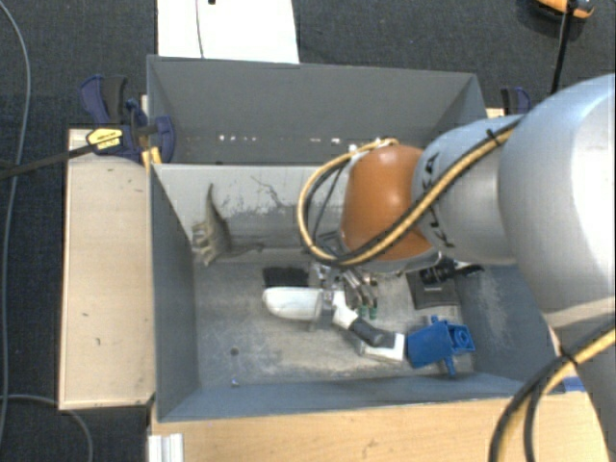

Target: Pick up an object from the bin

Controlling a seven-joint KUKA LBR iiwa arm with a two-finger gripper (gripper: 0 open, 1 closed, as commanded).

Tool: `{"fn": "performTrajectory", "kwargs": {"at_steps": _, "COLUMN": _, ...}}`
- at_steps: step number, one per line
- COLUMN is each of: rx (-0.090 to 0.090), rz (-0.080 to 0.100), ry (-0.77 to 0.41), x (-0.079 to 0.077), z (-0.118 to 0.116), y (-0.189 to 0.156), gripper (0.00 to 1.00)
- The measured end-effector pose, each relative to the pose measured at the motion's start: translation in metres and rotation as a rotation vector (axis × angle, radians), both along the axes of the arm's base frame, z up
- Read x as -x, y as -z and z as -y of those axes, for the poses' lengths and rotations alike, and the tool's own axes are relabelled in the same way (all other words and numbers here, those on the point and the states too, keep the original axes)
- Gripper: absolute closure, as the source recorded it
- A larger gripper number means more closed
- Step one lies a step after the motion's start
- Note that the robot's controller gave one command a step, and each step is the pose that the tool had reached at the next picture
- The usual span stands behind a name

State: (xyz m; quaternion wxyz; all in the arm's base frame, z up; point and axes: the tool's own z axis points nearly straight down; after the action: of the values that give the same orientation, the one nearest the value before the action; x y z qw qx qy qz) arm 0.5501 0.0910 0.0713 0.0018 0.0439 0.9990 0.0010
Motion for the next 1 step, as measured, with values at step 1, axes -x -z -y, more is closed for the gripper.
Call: {"fn": "performTrajectory", "kwargs": {"at_steps": 1, "rx": 0.0, "rz": 0.0, "ry": 0.0, "x": 0.0004, "z": 0.0, "y": -0.0022, "gripper": 1.0}}
